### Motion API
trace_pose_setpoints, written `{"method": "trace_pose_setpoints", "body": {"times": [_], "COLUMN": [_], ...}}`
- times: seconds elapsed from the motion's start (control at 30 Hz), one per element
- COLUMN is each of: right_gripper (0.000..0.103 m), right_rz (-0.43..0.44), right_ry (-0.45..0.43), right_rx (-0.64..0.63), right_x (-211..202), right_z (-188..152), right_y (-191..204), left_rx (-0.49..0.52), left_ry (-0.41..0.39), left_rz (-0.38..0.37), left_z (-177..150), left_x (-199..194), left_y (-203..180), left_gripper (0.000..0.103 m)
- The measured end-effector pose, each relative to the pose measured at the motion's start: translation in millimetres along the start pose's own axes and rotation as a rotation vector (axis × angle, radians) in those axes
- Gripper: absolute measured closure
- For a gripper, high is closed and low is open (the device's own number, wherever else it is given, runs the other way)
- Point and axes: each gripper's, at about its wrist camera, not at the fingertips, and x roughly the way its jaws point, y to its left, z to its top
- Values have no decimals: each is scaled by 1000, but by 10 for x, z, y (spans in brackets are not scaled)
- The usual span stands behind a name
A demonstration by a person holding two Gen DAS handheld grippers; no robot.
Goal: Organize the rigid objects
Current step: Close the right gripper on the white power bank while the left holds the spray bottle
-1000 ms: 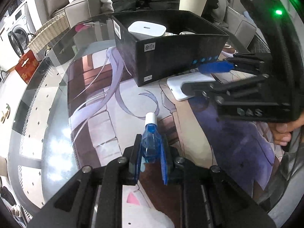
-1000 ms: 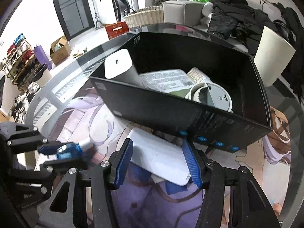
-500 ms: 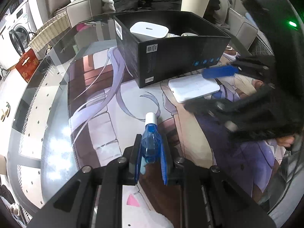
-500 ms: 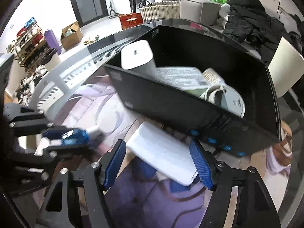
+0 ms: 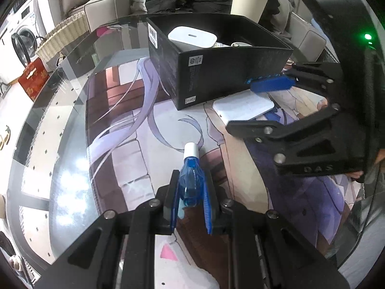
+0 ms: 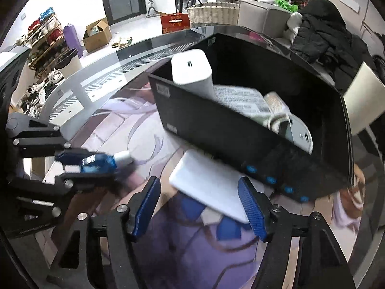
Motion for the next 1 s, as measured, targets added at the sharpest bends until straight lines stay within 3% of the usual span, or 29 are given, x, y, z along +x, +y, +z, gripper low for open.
{"method": "trace_pose_setpoints", "body": {"times": [0.23, 0.37, 0.53, 0.63, 0.83, 1.0], "right_gripper": [22, 22, 22, 22, 22, 27], "right_rz": [-13, 32, -46, -140, -215, -183], "right_ry": [29, 26, 16, 27, 12, -4], "right_rx": [4, 181, 314, 381, 402, 355], "right_x": [104, -51, -109, -93, -58, -73], "right_z": [-14, -127, -270, -395, -456, -496], "right_y": [-76, -325, -659, -880, -1054, -935], "left_rx": [-18, -22, -24, -17, -6, 1], "left_ry": [-16, -32, -34, -38, -51, -47], "left_rz": [18, 36, 42, 46, 43, 21], "left_z": [64, 197, 285, 321, 410, 430], "left_x": [1, 82, 156, 185, 235, 233], "left_y": [45, 46, -10, -78, -165, -205], "left_gripper": [88, 88, 88, 88, 88, 88]}}
